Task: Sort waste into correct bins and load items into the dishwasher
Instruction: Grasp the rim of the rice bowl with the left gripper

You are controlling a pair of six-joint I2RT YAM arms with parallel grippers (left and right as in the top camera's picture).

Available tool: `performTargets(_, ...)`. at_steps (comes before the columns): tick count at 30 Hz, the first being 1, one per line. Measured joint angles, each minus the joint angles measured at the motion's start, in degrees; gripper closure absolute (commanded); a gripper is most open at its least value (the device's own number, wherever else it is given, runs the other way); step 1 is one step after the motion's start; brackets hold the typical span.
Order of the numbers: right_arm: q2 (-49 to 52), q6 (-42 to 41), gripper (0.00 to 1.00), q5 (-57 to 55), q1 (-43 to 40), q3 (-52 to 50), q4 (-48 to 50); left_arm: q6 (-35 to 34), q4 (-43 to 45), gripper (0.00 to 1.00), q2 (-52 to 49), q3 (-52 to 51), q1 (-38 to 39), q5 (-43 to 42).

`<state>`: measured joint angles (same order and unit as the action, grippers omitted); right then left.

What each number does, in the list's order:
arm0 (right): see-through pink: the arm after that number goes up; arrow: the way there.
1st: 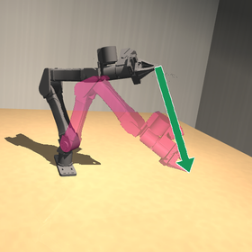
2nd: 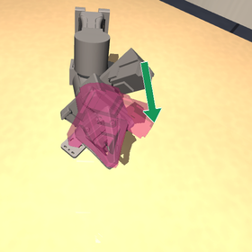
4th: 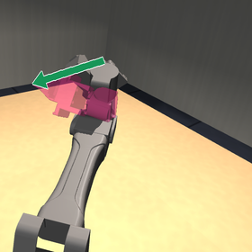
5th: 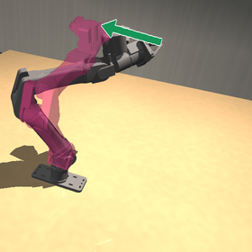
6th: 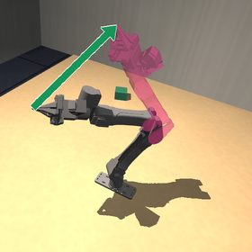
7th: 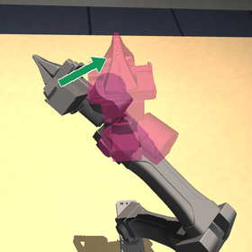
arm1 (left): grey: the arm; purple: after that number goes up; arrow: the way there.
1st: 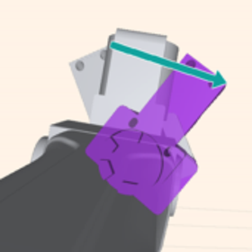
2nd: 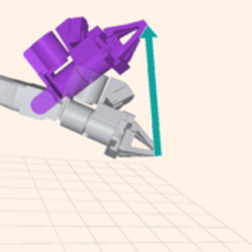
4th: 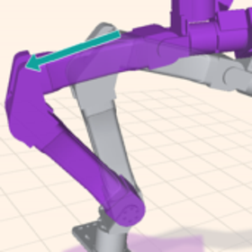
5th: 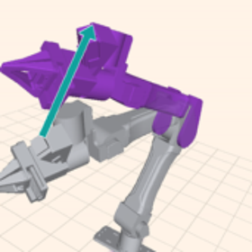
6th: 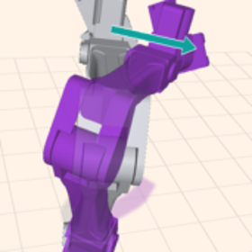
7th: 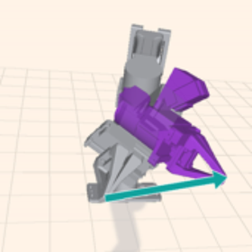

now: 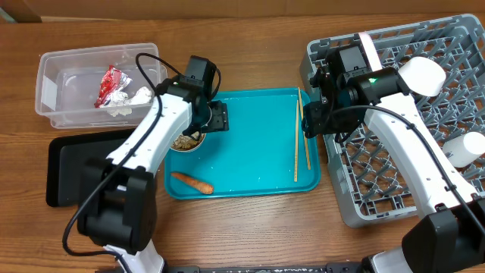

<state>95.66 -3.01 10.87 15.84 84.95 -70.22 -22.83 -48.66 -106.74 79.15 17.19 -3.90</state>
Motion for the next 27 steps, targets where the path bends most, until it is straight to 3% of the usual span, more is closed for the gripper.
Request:
performTargets(5, 0.00, -0.02, 0.46, 0.00, 0.00, 0.00, -0.09, -1.25, 3.15, 0.43, -2.19, 0.00, 0.09, 0.00)
performTargets(12, 0.00, 0.00, 0.46, 0.00, 0.00, 0.00, -0.28, -1.25, 4.17, 0.45, -4.94, 0.00, 0.09, 0.04)
performTargets(14, 0.00, -0.02, 0.46, 0.02, 0.00, 0.00, -0.31, -1.29, 4.17, 0.51, -6.05, 0.00, 0.09, 0.04)
performTargets(20, 0.00, 0.00, 0.47, -0.02, 0.00, 0.00, -0.31, -2.01, 4.11, 0.88, -8.70, 0.00, 0.09, 0.02)
performTargets(23, 0.00, 0.00, 0.47, -0.02, 0.00, 0.00, -0.33, -1.53, 3.82, 0.96, -8.68, 0.46, 0.09, 0.79)
performTargets(27, 0.00, -0.02, 0.47, -0.02, 0.00, 0.00, -0.31, -1.66, 2.51, 0.96, -8.57, 1.73, 0.09, 2.14)
